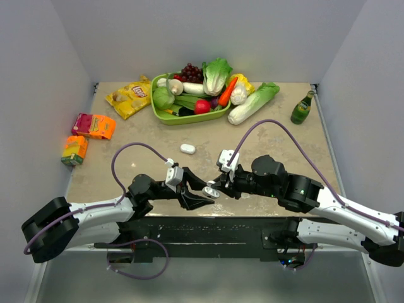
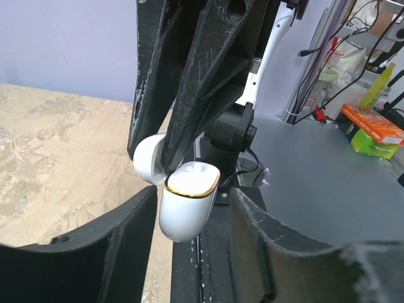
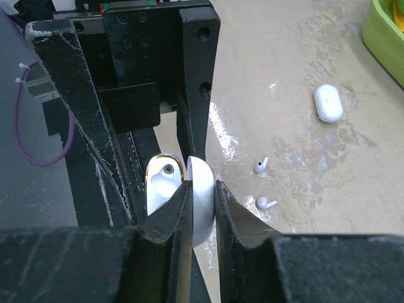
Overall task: Insert the wireless bluetooth earbuds into the charging case
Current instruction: Open the charging case.
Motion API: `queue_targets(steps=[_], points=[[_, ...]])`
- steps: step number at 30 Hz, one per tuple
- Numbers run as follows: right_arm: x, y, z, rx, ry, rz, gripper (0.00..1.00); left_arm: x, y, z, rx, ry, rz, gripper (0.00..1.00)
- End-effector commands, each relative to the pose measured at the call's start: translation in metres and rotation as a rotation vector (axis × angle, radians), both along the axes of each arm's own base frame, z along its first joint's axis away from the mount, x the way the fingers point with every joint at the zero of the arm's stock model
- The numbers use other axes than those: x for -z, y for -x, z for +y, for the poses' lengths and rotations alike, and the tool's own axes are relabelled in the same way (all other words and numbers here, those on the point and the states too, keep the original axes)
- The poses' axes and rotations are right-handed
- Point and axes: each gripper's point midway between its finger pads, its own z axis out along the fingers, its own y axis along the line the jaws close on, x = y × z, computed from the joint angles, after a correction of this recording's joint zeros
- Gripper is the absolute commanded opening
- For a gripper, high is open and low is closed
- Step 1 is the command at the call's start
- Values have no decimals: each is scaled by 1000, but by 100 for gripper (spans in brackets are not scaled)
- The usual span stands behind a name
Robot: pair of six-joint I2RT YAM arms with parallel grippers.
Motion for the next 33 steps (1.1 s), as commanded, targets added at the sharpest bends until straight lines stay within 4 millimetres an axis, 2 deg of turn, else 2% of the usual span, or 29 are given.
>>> queue_targets(steps=[1,11,14,16,19,21,25,29,31,33], points=[[-11,1,4,-13,-35,-19,0,-30,-2,-1,2,85,-63,50],[-9,1,5,-18,-30,-13,0,-30,-2,-1,4,91,-60,21],[-8,1,5,-18,-29,-12,0,-29,-2,-2,3,91,-60,19],[-8,1,5,-16,-27,-12,0,-29,-2,-1,3,92,-61,20],[-8,1,5,-17,-30,-11,0,-28,-3,-1,-6,91,-52,40],[-8,1,5,-18,-28,-12,0,-27,-3,-1,-9,91,-48,45],[-8,1,6,-16,-28,-12,0,-29,-4,0,-12,97,-48,44],[-9,1,5,-14,-31,-13,0,-28,-4,-1,-8,95,-50,35],[-9,1,6,-16,-31,-12,0,-28,-4,-1,-10,94,-48,35],[-10,1,6,-16,-35,-14,0,-26,-5,-2,-10,92,-43,41]])
